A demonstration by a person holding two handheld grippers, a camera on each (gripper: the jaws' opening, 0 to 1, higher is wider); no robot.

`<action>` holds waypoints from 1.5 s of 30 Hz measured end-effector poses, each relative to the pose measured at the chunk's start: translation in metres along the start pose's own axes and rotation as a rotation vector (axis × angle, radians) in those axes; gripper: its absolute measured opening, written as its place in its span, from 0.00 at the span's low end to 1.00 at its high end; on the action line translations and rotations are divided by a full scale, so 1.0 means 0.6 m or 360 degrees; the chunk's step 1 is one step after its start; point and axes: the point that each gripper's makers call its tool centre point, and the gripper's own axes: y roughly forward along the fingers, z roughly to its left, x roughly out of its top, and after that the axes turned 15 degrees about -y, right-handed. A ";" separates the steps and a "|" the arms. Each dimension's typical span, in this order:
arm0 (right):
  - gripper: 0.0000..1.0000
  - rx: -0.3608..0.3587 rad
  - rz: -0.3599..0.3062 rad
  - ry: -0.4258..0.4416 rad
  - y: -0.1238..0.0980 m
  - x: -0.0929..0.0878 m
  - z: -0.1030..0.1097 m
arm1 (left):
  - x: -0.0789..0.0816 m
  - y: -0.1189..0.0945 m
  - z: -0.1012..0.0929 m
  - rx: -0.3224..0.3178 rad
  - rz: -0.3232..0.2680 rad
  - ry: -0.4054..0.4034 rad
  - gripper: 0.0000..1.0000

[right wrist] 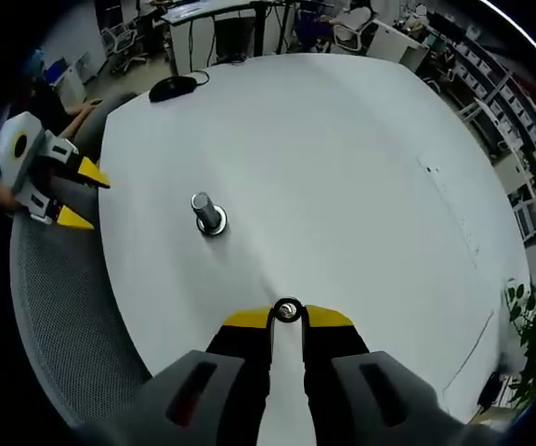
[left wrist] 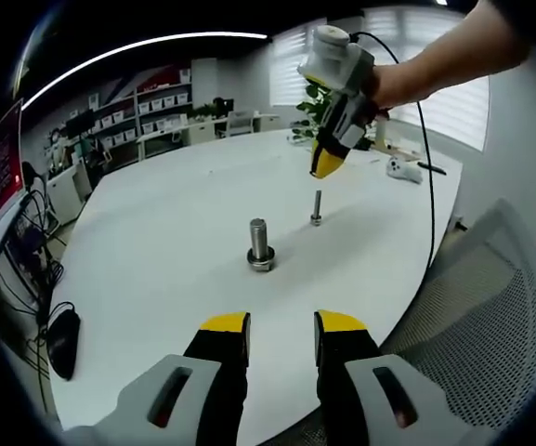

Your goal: Place the washer onto the threaded stud by aligning its center hole with the stud, sliding it down to the base, and recovering from edge contact or off-axis alignment until the washer reaches the visible bottom stop.

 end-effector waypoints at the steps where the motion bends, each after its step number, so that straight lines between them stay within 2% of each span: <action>1: 0.13 0.0003 0.0000 -0.0001 0.001 0.000 0.000 | 0.000 0.000 0.001 0.0002 0.0000 0.0000 0.26; 20: 0.13 0.0014 0.0010 0.0004 0.006 -0.015 -0.004 | -0.003 0.000 0.003 0.0013 0.0011 -0.0008 0.25; 45: 0.13 0.0030 0.0013 -0.0004 0.007 -0.020 -0.010 | -0.001 0.001 0.003 0.0020 0.0009 -0.0007 0.25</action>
